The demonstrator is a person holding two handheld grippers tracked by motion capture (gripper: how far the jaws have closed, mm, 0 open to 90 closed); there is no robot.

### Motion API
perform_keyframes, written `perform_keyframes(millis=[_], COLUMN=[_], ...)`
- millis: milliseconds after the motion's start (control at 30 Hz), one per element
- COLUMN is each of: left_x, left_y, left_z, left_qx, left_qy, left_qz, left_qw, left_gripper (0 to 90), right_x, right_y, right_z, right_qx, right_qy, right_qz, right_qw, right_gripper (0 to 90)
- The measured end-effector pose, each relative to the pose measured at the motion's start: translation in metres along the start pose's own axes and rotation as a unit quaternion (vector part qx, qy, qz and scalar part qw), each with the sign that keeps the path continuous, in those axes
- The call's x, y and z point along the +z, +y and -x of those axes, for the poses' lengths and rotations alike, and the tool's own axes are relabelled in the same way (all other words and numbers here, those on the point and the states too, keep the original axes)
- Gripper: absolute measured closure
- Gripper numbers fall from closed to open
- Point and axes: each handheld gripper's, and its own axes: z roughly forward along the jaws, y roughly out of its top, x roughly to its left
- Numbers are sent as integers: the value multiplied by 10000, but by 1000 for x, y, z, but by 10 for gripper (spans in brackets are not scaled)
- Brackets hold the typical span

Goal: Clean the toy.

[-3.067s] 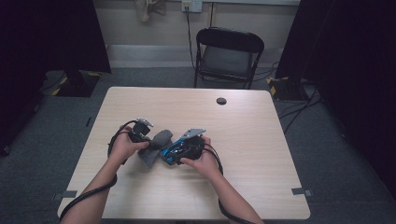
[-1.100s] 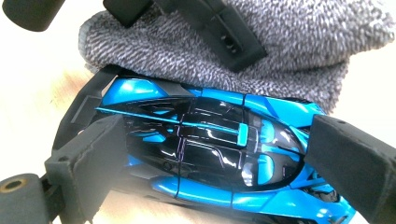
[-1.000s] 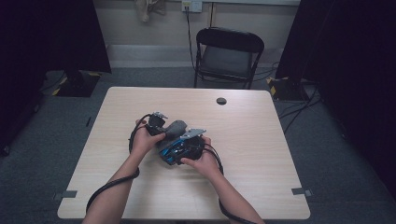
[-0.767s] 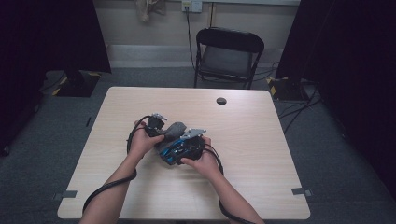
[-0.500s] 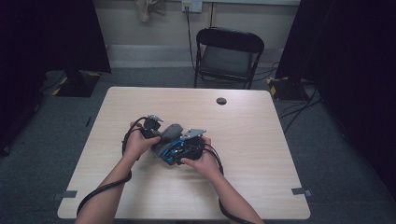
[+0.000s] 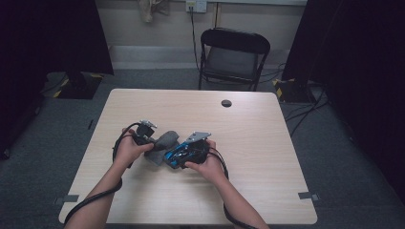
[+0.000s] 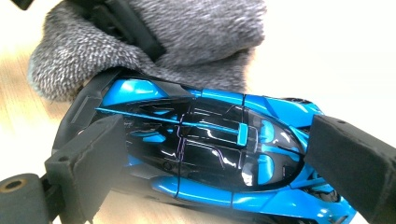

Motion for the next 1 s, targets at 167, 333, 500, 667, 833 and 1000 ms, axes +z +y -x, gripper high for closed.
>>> perform_keyframes(millis=[167, 333, 500, 667, 833, 1000], left_x=[-6, -16, -19, -8, 12, 35], left_y=[-5, -5, 6, 32, 47, 56], left_z=[-1, -4, -6, -4, 1, 6], left_qx=[-35, -92, -63, 32, 104, 382], left_qy=[-21, 104, 257, 393, 382, 404], left_qz=[-33, 117, 319, 569, 536, 458], left_qw=[10000, 9998, 9991, 9976, 9978, 9974], left_gripper=[781, 782, 781, 778, 779, 776], right_x=[0, 0, 0, 0, 0, 0], right_y=[0, 0, -1, -1, -2, -1], right_z=[0, 0, 0, 0, 0, 0], right_qx=[5, 5, 8, 20, 16, 7], right_qy=[-4, -5, -5, -3, 4, 7], right_qz=[15, 16, 29, 48, 66, 31], right_qw=[10000, 10000, 10000, 10000, 10000, 10000], right_gripper=[50, 50, 50, 50, 50, 50])
